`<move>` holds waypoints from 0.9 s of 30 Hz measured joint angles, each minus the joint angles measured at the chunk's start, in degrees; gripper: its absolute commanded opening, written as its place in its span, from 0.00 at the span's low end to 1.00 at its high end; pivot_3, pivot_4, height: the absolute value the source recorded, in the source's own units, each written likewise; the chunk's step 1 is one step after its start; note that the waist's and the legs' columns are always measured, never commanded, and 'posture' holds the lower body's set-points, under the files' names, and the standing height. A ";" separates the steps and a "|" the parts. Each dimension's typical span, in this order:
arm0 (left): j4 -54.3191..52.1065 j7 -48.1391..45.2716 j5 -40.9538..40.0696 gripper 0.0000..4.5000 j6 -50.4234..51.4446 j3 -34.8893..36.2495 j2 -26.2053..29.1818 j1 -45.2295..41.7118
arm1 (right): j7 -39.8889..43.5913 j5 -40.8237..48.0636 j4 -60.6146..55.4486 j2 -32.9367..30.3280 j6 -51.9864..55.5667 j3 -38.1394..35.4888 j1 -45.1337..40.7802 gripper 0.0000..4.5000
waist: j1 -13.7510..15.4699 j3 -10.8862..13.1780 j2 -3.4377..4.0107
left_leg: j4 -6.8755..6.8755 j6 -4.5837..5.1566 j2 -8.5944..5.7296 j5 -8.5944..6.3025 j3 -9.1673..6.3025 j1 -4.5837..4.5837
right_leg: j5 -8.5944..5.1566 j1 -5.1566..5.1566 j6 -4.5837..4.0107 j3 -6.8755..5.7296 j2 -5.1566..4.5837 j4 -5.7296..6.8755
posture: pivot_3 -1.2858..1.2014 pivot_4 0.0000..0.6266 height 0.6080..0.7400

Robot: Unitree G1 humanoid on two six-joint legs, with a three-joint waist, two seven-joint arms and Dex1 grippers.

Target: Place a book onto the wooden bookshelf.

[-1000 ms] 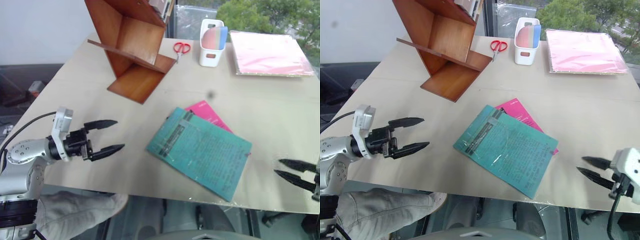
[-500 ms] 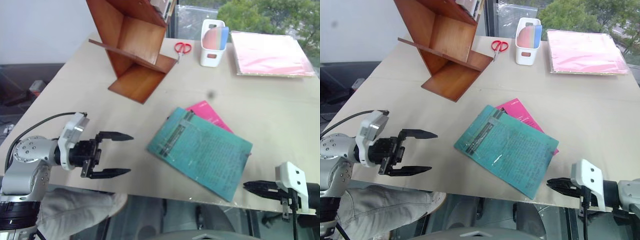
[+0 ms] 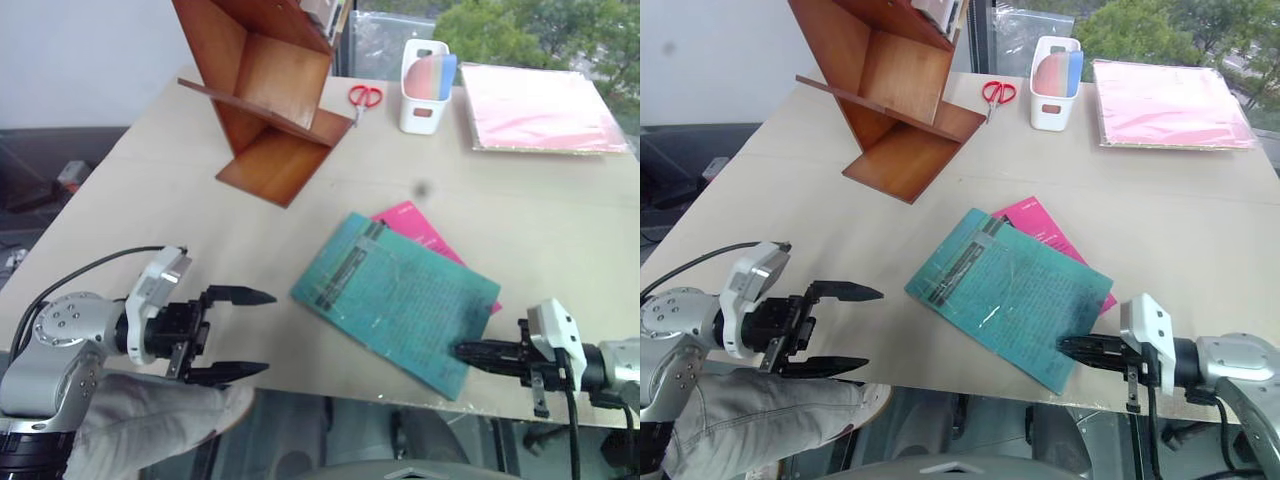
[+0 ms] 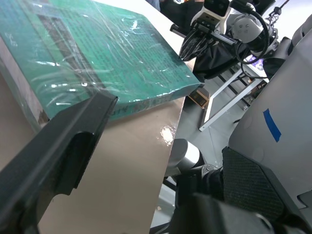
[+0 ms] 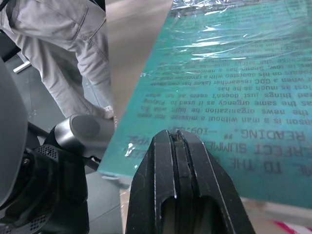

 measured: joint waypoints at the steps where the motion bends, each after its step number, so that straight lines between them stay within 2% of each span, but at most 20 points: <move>1: -0.26 0.00 -0.06 1.00 0.17 0.05 0.01 0.27 | -0.02 -0.52 0.38 0.05 -0.67 0.51 -0.44 0.01 | 0.00 0.00 0.00 | 0.00 0.00 0.00 0.00 0.00 0.00 | 0.00 0.00 0.00 0.00 0.00 0.00 | 0.52 0.24 1.00; 4: -0.39 0.05 -0.13 1.00 0.33 0.30 0.01 0.90 | 1.16 -0.02 0.33 -0.76 -0.99 0.00 0.80 0.01 | 0.08 0.00 0.00 | 0.00 0.00 0.00 0.00 -0.02 -0.02 | 0.00 0.00 0.00 -0.03 0.00 0.00 | 0.52 0.24 1.00; 6: -0.66 0.01 -0.24 1.00 0.29 1.52 0.12 2.18 | 4.91 1.61 -1.79 -5.01 -0.95 -5.18 7.37 0.01 | 0.61 0.01 0.01 | -0.01 0.04 -0.06 -0.02 -0.04 -0.04 | 0.00 0.03 0.00 -0.07 -0.06 -0.03 | 0.52 0.24 1.00; 9: -0.78 -0.04 -0.24 1.00 0.13 2.00 0.16 2.48 | 7.72 2.77 -4.11 -6.74 -0.95 -10.51 13.52 0.01 | 0.62 -0.06 -0.08 | 0.01 0.03 0.00 -0.02 -0.05 -0.02 | 0.00 0.04 0.00 -0.08 0.00 -0.03 | 0.52 0.24 1.00; 13: -0.77 -0.27 -0.17 1.00 -0.43 1.74 0.15 2.37 | 8.29 0.92 -4.38 -7.31 -1.43 -12.83 16.65 0.01 | 0.13 -0.08 -0.12 | 0.04 0.02 0.07 -0.03 0.05 0.08 | -0.07 0.09 -0.11 0.02 -0.02 -0.03 | 0.52 0.24 1.00; 16: -0.74 -0.47 0.12 1.00 -0.74 1.11 0.18 2.14 | 7.52 -2.75 -2.54 -7.04 -3.67 -10.86 15.58 0.01 | -0.01 -0.14 -0.20 | 0.07 0.02 0.09 -0.03 0.12 0.08 | -0.09 0.09 -0.16 0.06 -0.05 -0.04 | 0.52 0.24 1.00; 17: -0.73 -0.51 0.18 1.00 -0.75 0.31 0.18 1.58 | 6.72 -5.86 -0.09 -5.46 -5.72 -6.28 12.90 0.01 | -0.01 -0.19 -0.30 | 0.10 0.02 0.14 -0.03 0.11 0.07 | -0.09 0.09 -0.17 0.05 -0.05 -0.04 | 0.52 0.24 1.00; 20: -0.71 -0.57 0.20 1.00 -0.76 0.09 0.25 1.65 | 5.30 -8.17 2.37 -2.54 -7.40 -0.57 8.80 0.01 | 0.05 -0.15 -0.24 | 0.07 0.03 0.12 -0.03 0.11 0.05 | -0.03 0.06 -0.06 0.04 -0.01 -0.04 | 0.52 0.24 1.00; 27: -0.75 -0.21 0.19 1.00 -0.71 0.27 0.48 2.28 | 2.36 -6.88 3.96 1.77 -6.99 3.68 -0.57 0.01 | -0.01 -0.13 -0.23 | 0.04 0.02 0.12 -0.03 0.12 0.06 | -0.01 0.06 -0.03 0.03 0.03 -0.03 | 0.52 0.24 1.00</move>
